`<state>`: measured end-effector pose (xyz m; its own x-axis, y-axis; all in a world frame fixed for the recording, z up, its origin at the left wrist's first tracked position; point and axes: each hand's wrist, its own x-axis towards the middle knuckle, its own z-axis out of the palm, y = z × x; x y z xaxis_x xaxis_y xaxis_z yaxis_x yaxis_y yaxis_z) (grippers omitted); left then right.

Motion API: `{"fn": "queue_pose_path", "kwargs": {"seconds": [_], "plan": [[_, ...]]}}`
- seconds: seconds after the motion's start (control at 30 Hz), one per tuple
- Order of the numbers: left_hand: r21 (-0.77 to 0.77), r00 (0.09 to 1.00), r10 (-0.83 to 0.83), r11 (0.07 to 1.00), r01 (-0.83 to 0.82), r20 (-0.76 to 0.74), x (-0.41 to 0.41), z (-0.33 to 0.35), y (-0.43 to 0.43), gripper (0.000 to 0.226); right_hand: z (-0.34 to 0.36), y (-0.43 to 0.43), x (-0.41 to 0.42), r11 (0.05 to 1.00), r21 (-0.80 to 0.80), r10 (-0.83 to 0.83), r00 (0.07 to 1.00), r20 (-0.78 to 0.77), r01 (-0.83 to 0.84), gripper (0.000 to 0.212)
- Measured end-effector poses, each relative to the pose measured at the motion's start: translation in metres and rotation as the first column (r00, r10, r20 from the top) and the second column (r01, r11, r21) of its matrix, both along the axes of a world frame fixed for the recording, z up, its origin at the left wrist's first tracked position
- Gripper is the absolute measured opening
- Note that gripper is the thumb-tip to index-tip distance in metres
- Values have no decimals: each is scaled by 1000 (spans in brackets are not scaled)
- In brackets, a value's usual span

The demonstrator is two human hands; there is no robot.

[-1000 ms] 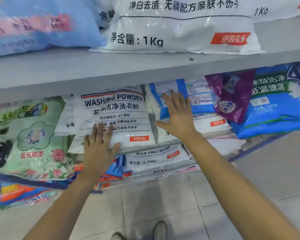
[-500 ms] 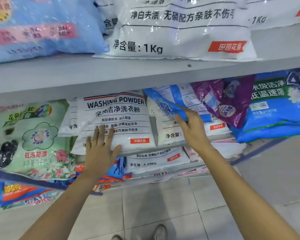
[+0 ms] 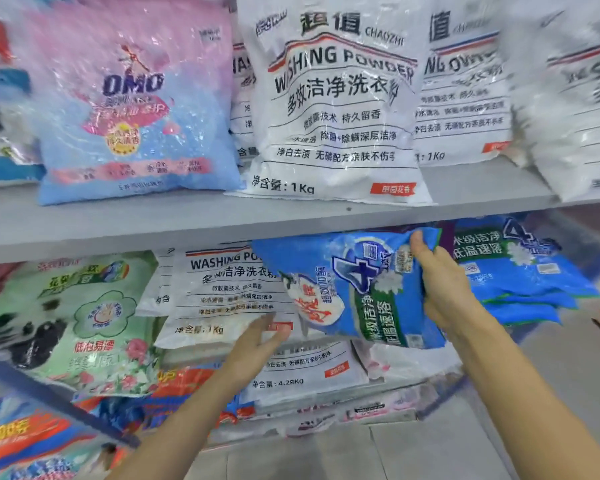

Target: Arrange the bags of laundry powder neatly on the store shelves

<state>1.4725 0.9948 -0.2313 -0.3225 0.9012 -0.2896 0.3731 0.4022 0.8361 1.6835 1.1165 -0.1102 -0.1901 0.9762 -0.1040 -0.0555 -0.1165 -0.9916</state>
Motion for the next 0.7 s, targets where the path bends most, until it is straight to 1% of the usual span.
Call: {"fn": "queue_pose_path", "kwargs": {"seconds": [0.03,0.07,0.1,0.13,0.17,0.2,0.23,0.27,0.3,0.33,0.37,0.4,0.43,0.47,0.5,0.53,0.57,0.6,0.63,0.67,0.7], "plan": [[-43,982,26,999,-18,187,9,3,0,70,1,-3,0,999,-29,31,997,-64,-33,25],[-70,922,60,997,-36,383,15,3,0,80,3,-7,-1,996,-49,62,989,-137,-69,25],[-63,819,87,996,-62,567,18,2,-2,91,4,-9,0,993,-55,93,974,-207,-107,26],[-23,696,94,994,-111,712,20,3,-4,90,6,-10,-1,990,-65,104,961,-257,-125,26],[33,564,75,983,-178,822,20,6,-5,83,10,-12,-1,986,-77,120,945,-303,-149,26],[89,439,33,963,-255,898,18,7,-4,76,15,-12,-2,980,-83,140,928,-346,-179,25],[129,337,-11,935,-331,941,16,11,-4,75,18,-10,-2,973,-76,170,898,-405,-218,25],[164,275,-53,902,-399,960,15,20,-5,80,22,-10,-3,963,-57,207,863,-462,-262,28],[188,242,-83,872,-452,967,12,27,-4,86,25,-8,-4,951,-39,244,821,-516,-307,39],[213,238,-106,847,-487,966,9,36,-5,90,30,-9,-5,935,-41,270,780,-564,-353,56],[226,253,-105,826,-516,962,4,45,-7,90,30,-6,-5,922,-35,284,737,-613,-385,68],[239,285,-91,805,-542,954,1,56,-11,84,30,-5,-6,911,-46,282,702,-654,-409,73],[265,346,-64,777,-571,936,-2,67,-16,71,31,-5,-8,897,-64,288,688,-666,-437,71],[308,424,-34,740,-598,905,-3,79,-21,50,30,-9,-13,889,-33,319,669,-671,-457,64],[366,514,6,695,-619,858,-5,93,-26,31,19,-10,-12,916,11,315,702,-639,-401,59],[431,601,60,641,-636,797,-7,109,-29,21,5,1,-7,917,97,347,652,-674,-387,63],[503,678,126,577,-644,724,-9,126,-32,18,-5,7,-7,867,146,419,539,-730,-477,68],[581,739,185,508,-636,648,-12,145,-34,16,-8,9,-12,817,180,479,471,-740,-547,70],[656,780,232,434,-618,581,-15,163,-36,13,-10,7,-19,780,201,512,421,-749,-592,69],[721,807,264,362,-591,529,-20,182,-38,10,-7,0,-27,768,212,525,405,-748,-604,68],[775,825,288,295,-559,486,-25,199,-39,11,-7,-5,-33,777,216,525,419,-740,-592,67]]}}
